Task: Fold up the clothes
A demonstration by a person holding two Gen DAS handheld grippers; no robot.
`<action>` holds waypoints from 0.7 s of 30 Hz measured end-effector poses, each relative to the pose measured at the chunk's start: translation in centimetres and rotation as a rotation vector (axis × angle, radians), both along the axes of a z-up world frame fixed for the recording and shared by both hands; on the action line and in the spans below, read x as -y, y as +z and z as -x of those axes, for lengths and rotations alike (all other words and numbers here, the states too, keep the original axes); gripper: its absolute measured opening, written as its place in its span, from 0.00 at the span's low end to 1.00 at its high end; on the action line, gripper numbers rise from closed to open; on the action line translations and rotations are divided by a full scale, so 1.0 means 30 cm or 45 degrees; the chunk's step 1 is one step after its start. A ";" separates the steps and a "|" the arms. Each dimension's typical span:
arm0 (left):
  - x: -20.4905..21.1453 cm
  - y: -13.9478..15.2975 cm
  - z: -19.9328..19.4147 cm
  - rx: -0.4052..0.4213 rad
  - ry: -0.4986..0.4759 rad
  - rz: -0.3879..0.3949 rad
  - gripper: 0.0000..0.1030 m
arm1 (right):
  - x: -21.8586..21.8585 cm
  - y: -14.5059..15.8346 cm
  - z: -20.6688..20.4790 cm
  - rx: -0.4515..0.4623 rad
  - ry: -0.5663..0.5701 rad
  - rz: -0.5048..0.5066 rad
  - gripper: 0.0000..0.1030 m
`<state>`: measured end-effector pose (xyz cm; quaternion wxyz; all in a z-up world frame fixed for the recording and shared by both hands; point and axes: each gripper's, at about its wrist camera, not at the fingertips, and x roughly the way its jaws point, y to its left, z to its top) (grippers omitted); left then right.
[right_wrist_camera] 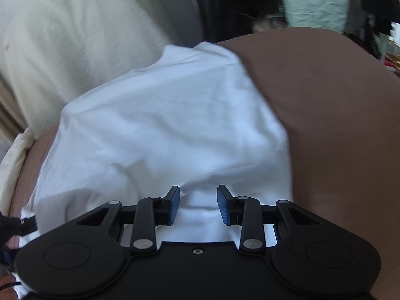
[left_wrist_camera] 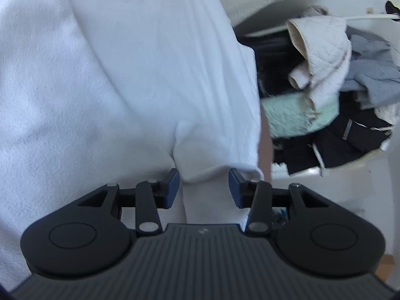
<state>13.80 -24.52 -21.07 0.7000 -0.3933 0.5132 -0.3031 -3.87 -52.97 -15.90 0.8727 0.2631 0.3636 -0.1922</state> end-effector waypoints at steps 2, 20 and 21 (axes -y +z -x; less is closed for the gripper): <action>0.027 0.024 -0.001 0.117 0.009 -0.059 0.42 | 0.032 -0.005 0.016 0.002 -0.053 -0.012 0.37; -0.149 0.243 0.302 0.873 0.401 -0.864 0.02 | 0.122 -0.062 0.040 -0.042 -0.155 -0.128 0.35; -0.182 0.216 0.288 0.801 0.396 -0.833 0.02 | 0.122 -0.062 0.039 -0.044 -0.152 -0.122 0.35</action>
